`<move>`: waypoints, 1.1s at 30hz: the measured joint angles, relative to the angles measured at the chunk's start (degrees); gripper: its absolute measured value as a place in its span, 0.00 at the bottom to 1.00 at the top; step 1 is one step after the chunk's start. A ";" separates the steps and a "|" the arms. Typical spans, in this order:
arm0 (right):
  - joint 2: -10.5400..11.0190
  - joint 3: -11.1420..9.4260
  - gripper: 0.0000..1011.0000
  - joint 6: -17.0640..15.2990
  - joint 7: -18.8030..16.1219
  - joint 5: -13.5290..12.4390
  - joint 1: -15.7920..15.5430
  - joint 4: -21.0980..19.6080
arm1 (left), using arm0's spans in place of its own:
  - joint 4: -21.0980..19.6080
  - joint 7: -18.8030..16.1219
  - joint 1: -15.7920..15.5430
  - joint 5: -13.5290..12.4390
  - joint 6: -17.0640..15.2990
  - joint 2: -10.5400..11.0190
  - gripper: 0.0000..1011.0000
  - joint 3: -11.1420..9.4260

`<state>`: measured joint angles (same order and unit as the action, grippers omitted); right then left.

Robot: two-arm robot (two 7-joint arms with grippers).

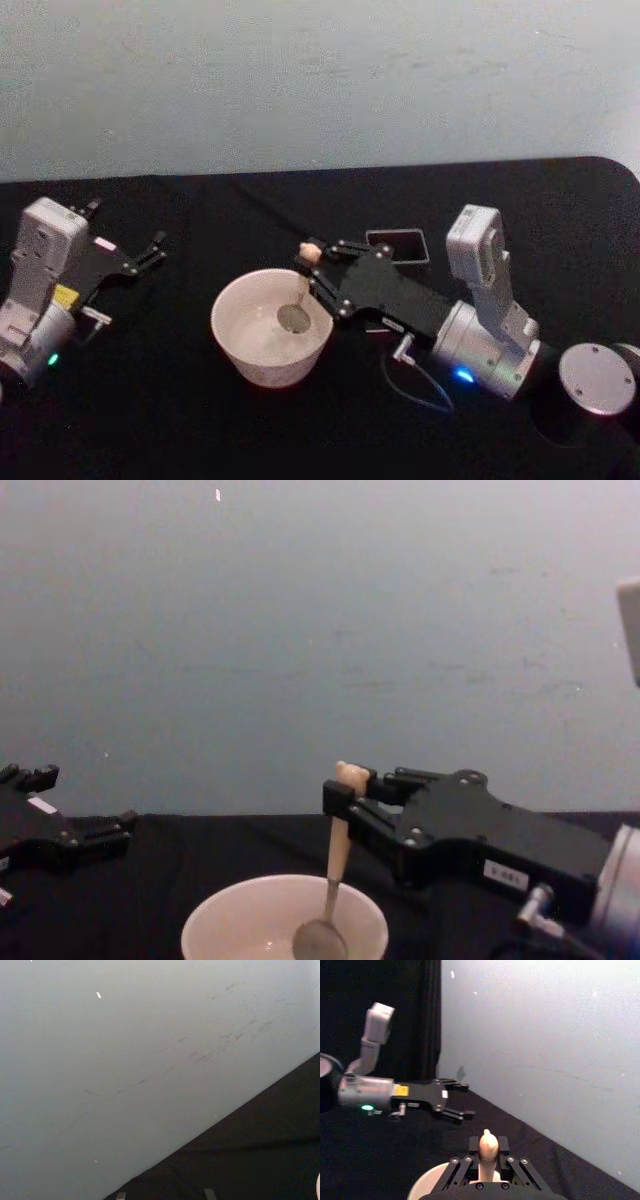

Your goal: Pick up the stirring spoon with one hand, stir inside the cup, then place it back in its original position.

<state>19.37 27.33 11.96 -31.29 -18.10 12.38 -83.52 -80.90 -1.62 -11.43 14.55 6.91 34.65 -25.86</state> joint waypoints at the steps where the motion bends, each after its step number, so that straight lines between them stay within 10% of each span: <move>1: 0.46 0.11 0.21 -0.11 -0.47 -0.35 -0.61 -0.83 | 0.00 0.00 0.00 0.00 0.00 0.00 0.99 0.00; 19: -2.81 3.89 0.21 0.72 -0.55 0.84 1.96 1.77 | 0.00 0.00 0.00 0.00 0.00 0.00 0.99 0.00; 33: -3.94 2.71 0.21 1.53 1.45 2.82 4.14 5.54 | 0.00 0.00 0.00 0.00 0.00 0.00 0.99 0.00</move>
<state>15.43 30.04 13.49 -29.84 -15.28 16.52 -77.98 -80.90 -1.62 -11.43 14.55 6.91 34.64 -25.86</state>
